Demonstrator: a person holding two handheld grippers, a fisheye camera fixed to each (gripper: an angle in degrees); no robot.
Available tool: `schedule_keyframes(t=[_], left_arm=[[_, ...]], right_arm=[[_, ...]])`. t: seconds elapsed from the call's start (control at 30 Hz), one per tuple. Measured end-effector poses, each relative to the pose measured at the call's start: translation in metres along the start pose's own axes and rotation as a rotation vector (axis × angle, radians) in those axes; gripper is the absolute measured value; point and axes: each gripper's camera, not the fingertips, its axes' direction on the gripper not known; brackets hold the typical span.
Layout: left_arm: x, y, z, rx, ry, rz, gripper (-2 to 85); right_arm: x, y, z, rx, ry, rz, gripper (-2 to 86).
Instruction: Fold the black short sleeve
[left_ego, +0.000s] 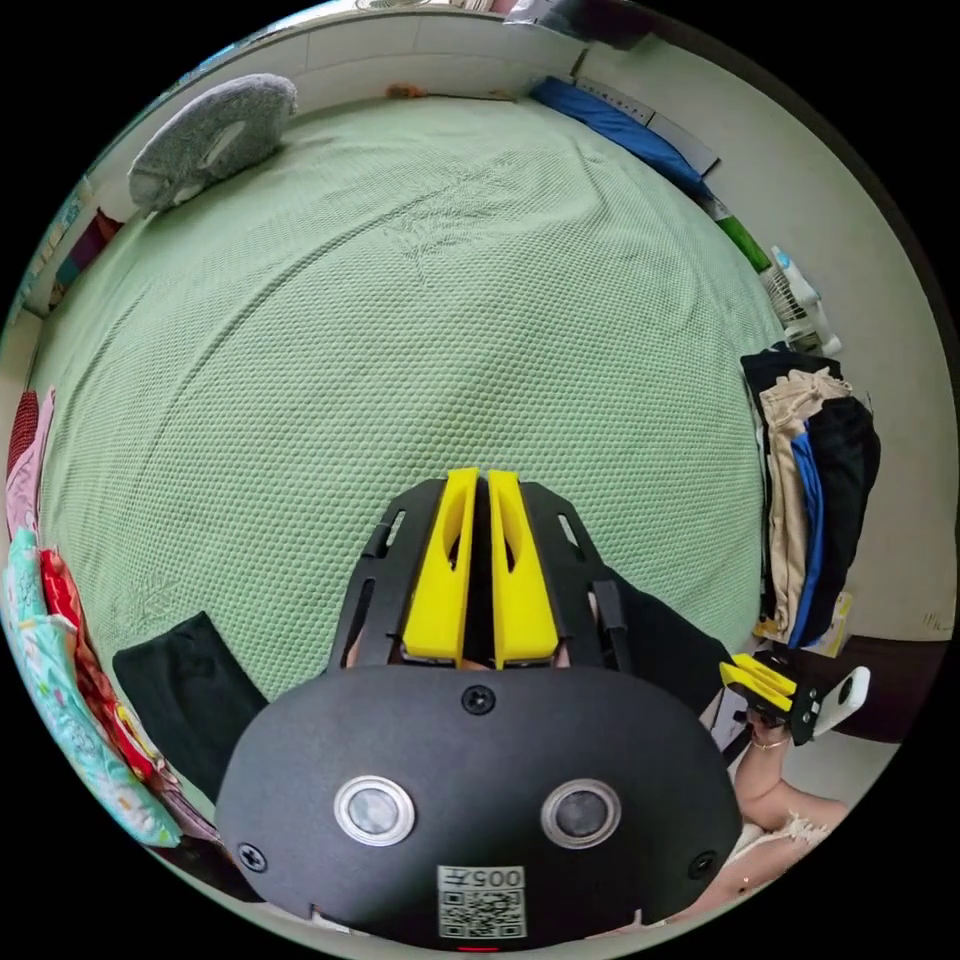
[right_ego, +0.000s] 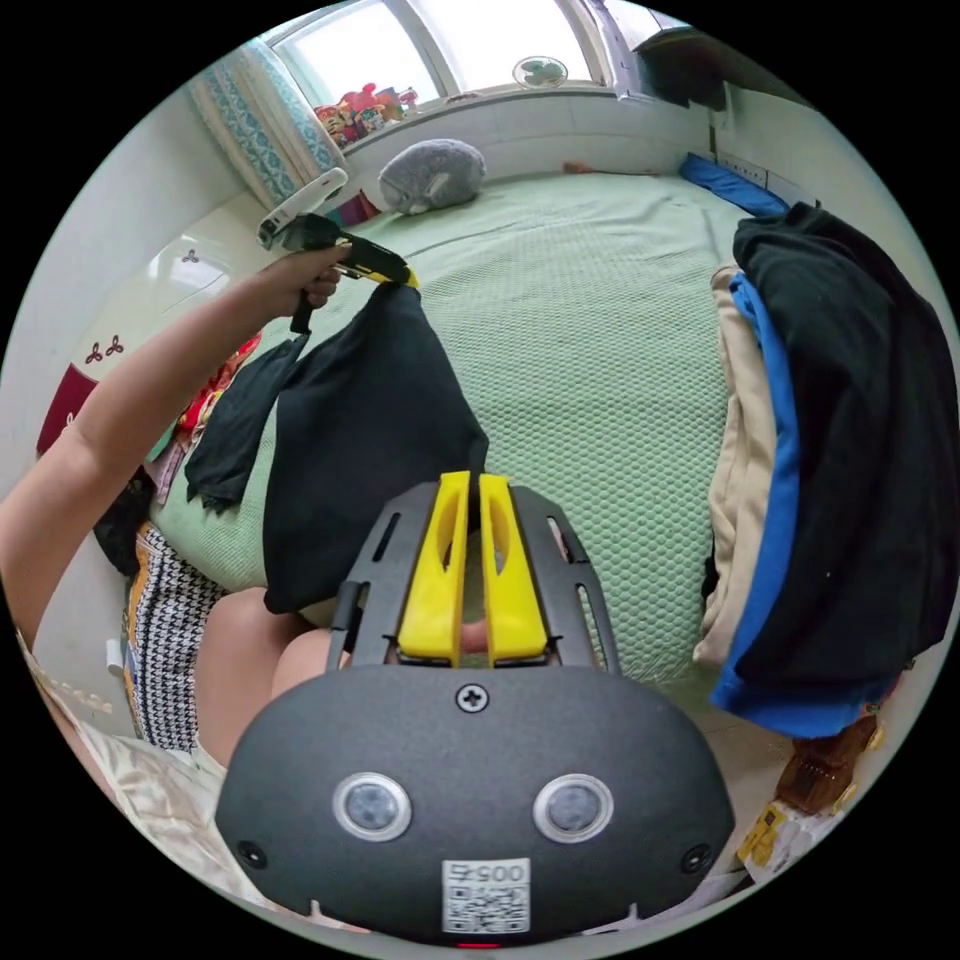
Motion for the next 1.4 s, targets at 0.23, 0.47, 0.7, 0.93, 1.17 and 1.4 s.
schedule_keyframes(t=[0.23, 0.47, 0.7, 0.93, 1.17, 1.4], left_arm=[[-0.041, 0.021, 0.007, 0.048, -0.187, -0.134, -0.2], [-0.023, 0.102, -0.039, 0.27, -0.217, -0.01, 0.4], [-0.029, 0.176, -0.06, 0.312, -0.064, 0.022, 7.8], [-0.036, 0.196, -0.03, 0.239, -0.027, -0.038, 18.4], [-0.016, 0.198, -0.013, 0.216, -0.049, -0.072, 17.5], [0.002, 0.202, -0.01, 0.212, 0.075, -0.114, 8.8]], right_arm=[[0.0, 0.019, -0.005, -0.025, 0.091, 0.012, -0.9], [0.0, 0.048, -0.052, 0.047, 0.081, -0.052, 3.6], [-0.014, 0.069, -0.078, 0.066, 0.077, -0.092, 8.7], [-0.03, 0.072, -0.082, 0.03, 0.064, -0.101, 11.3], [-0.027, 0.081, -0.08, -0.001, 0.081, -0.059, 11.6], [-0.029, 0.104, -0.085, -0.007, 0.001, 0.019, 7.8]])
